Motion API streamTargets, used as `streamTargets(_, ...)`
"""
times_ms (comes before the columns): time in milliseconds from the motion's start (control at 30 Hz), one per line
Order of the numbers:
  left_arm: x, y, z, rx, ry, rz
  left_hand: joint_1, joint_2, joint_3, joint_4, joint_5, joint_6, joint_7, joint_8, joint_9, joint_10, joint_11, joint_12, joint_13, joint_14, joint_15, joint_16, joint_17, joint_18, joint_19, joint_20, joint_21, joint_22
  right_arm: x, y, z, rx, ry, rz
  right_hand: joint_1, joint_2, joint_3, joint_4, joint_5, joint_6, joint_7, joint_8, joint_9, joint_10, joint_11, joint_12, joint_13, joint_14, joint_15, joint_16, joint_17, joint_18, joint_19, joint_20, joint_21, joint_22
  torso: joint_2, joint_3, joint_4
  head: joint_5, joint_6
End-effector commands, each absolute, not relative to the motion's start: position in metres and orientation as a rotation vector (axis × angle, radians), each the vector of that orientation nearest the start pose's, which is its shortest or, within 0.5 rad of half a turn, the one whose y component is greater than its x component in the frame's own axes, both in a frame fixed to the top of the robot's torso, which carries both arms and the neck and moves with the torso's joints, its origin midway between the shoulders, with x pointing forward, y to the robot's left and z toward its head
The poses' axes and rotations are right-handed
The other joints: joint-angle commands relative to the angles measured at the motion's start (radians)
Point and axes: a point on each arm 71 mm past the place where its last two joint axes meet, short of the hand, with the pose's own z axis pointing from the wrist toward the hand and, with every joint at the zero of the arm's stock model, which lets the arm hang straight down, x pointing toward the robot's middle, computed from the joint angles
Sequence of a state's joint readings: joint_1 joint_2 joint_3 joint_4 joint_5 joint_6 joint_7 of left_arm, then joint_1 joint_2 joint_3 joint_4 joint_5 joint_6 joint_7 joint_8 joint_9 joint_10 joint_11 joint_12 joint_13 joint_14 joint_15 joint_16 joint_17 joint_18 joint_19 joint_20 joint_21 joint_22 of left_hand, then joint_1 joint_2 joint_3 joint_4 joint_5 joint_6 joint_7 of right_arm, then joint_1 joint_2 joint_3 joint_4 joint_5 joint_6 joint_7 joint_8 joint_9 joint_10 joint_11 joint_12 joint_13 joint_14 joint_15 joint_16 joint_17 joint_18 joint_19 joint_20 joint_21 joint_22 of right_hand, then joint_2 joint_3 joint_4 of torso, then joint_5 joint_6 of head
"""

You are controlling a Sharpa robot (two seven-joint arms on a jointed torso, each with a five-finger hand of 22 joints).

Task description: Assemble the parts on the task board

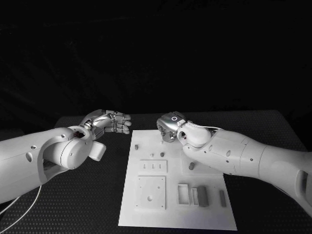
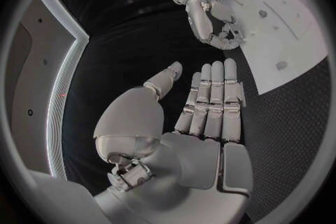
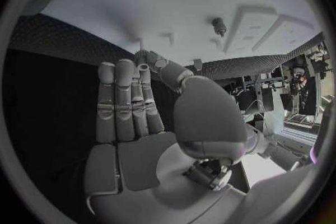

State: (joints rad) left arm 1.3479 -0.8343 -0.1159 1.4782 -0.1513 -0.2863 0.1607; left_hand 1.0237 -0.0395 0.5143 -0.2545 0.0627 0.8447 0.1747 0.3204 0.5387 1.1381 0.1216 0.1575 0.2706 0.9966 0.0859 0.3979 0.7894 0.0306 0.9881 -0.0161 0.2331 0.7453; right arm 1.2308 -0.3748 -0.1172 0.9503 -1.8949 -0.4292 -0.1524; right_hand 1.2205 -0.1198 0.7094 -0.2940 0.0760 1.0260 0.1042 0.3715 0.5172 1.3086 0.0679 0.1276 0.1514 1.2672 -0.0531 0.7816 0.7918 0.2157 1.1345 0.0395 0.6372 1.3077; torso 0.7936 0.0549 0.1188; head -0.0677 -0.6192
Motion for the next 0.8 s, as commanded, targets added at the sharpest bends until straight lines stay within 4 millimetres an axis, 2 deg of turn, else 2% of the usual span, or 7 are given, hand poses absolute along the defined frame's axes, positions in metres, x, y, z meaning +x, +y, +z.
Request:
streamTargets(33,0.5115,0.2119,-0.145,-0.946,1.625,-1.368,-0.006,-0.006,0.001,0.005,-0.003,-0.002,0.004,-0.003,0.002,-0.005,0.0,-0.006,0.002,-0.002,0.0,-0.006,0.002,0.02,-0.006,0.002,-0.004,0.002,0.5661,-0.1129,-0.2081,-0.551,1.427,0.285,0.011,0.016,0.005,0.001,0.004,0.008,0.0,0.003,0.001,0.037,-0.023,0.026,0.087,0.004,-0.009,0.004,0.001,0.046,0.001,-0.009,0.004,0.025,0.003,0.0006,0.0012,-0.001,-0.003)
streamTargets(333,0.5116,0.2117,-0.1426,-0.942,1.622,-1.369,-0.005,-0.006,0.001,0.005,-0.003,-0.002,0.004,-0.004,0.002,-0.005,0.0,-0.006,0.003,-0.002,0.0,-0.007,0.003,0.02,-0.006,0.002,-0.005,0.002,0.567,-0.1151,-0.2092,-0.548,1.437,0.279,0.01,0.016,0.005,0.001,0.004,0.008,0.0,0.002,0.001,0.037,-0.023,0.025,0.089,0.003,-0.009,0.004,0.001,0.046,0.0,-0.008,0.005,0.025,0.004,0.0004,-0.0017,0.003,-0.005)
streamTargets(800,0.5112,0.2108,-0.1419,-0.94,1.623,-1.371,-0.005,-0.006,0.001,0.005,-0.003,-0.002,0.004,-0.004,0.002,-0.005,0.0,-0.008,0.005,-0.001,0.0,-0.009,0.005,0.02,-0.006,0.002,-0.005,0.003,0.5677,-0.1145,-0.2149,-0.558,1.474,0.278,0.008,0.017,0.006,0.001,0.004,0.007,0.001,0.0,0.002,0.035,-0.023,0.023,0.09,0.001,-0.008,0.004,0.002,0.046,-0.003,-0.008,0.007,0.024,0.007,0.0005,-0.0002,0.003,-0.006)
